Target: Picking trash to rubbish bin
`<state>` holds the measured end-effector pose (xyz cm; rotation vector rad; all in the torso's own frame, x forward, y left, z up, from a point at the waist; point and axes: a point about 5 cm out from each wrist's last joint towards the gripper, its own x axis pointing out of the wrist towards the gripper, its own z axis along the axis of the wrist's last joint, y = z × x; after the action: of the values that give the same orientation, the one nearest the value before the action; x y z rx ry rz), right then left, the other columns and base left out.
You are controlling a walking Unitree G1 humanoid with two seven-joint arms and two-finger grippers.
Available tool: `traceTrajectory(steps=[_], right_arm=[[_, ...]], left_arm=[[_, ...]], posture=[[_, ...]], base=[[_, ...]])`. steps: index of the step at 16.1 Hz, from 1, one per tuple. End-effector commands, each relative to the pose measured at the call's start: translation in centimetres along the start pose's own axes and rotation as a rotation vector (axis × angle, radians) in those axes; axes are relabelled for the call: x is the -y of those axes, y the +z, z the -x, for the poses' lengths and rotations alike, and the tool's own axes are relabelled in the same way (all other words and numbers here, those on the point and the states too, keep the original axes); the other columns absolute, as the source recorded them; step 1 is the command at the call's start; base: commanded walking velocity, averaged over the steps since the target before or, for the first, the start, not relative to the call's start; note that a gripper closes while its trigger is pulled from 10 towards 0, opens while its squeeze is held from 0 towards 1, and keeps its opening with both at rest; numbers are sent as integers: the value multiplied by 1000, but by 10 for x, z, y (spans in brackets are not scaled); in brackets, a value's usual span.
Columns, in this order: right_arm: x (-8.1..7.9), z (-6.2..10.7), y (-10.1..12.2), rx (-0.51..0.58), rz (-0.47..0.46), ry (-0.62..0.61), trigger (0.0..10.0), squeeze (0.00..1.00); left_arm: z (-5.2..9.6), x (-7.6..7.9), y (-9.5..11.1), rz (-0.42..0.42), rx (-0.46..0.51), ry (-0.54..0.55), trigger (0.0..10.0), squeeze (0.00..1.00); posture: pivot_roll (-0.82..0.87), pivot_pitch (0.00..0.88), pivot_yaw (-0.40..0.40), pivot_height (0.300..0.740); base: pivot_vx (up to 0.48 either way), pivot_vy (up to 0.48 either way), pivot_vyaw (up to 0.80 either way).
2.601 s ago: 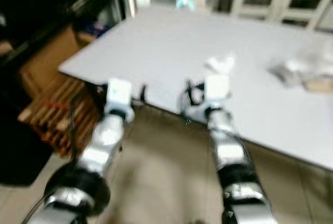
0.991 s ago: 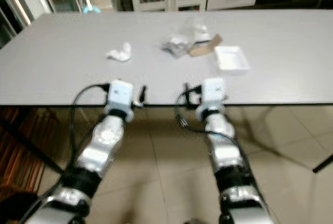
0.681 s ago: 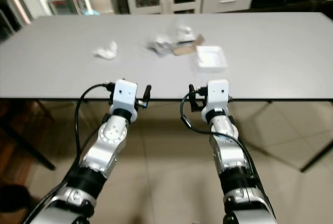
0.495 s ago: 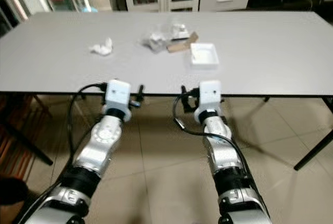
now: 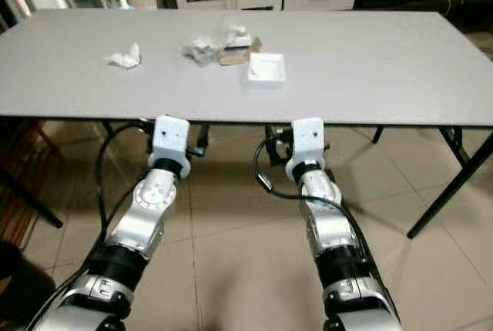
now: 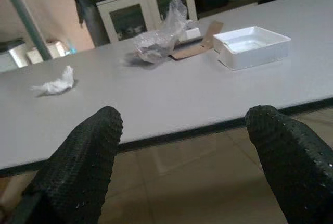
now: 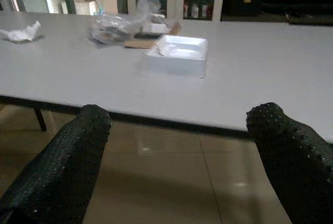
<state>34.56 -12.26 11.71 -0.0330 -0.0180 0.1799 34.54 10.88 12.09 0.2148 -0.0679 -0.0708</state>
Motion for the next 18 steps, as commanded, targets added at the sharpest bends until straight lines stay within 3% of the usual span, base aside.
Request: traceTrajectory(steps=[1,9,18], right_arm=[[7,0,3,2,0,-13,10000,0],[4,0,2,-5,-3,-1,10000,0],[0,1,2,3,22,24,10000,0]], left_arm=[[-2,6,6,4,15,-12,10000,0],[-4,7,8,38,16,-14,10000,0],[-5,1,5,55,-16,27,10000,0]], posture=[[-74,62,31,740],[-74,61,36,740],[-79,47,40,740]], base=[[0,-341,0],[0,-83,0],[383,0,90]])
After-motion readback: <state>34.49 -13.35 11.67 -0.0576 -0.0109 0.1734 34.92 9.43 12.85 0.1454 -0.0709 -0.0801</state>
